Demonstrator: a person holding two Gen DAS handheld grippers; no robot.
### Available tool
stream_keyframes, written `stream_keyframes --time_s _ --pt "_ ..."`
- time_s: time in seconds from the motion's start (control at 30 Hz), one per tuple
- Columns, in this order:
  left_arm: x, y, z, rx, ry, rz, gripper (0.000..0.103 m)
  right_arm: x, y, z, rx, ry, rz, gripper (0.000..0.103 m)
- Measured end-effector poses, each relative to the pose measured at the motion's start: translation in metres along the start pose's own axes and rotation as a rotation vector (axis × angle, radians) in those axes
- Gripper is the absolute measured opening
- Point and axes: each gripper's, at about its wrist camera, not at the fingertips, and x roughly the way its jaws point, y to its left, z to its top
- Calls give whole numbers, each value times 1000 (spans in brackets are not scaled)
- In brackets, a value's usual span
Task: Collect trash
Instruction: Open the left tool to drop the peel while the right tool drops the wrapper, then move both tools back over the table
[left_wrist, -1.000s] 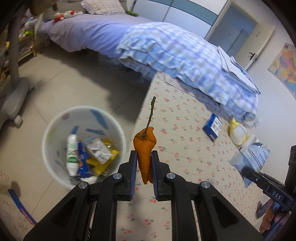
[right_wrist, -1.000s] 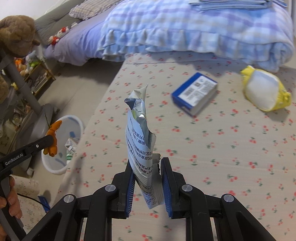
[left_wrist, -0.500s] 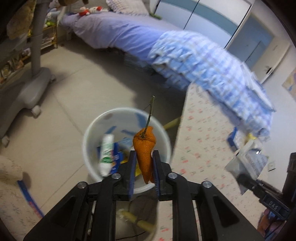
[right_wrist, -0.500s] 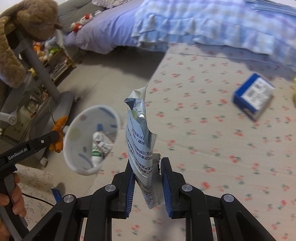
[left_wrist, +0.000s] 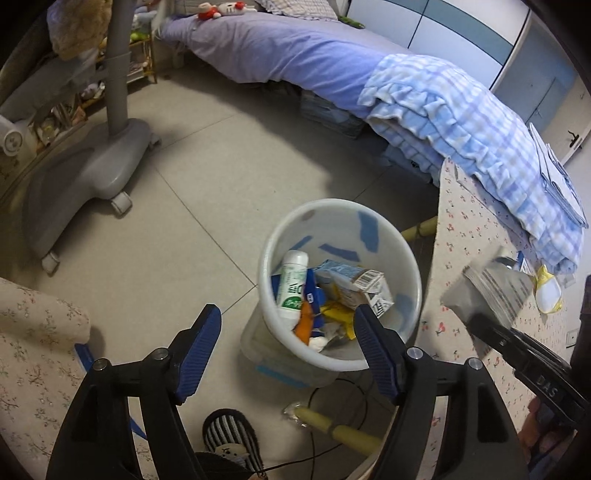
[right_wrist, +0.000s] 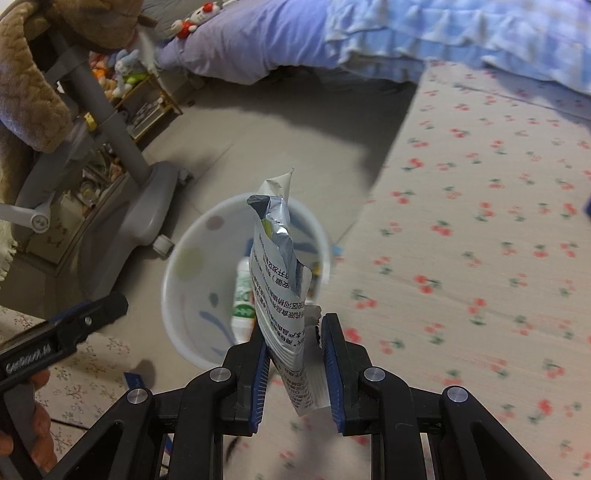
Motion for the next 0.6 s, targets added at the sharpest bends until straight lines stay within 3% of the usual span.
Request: stream_keyframes --time_s 0.27,0.3,0.37,0.4,0.43,0.6 --pt "3 16 -5 2 12 23 79 30 16 2 -12 8 26 28" --pt "3 17 -5 2 12 26 80 31 16 2 -12 3 31 31" --pt "3 19 -6 1 10 33 83 31 16 2 -7 -13 32 54" --pt "2 20 -6 -1 7 34 86 28 15 2 8 -21 22 73" --pt "1 20 -6 -2 4 34 88 25 13 2 17 -35 19 78" --pt "-3 17 -6 -7 -4 23 88 9 4 1 25 -53 -11 78"
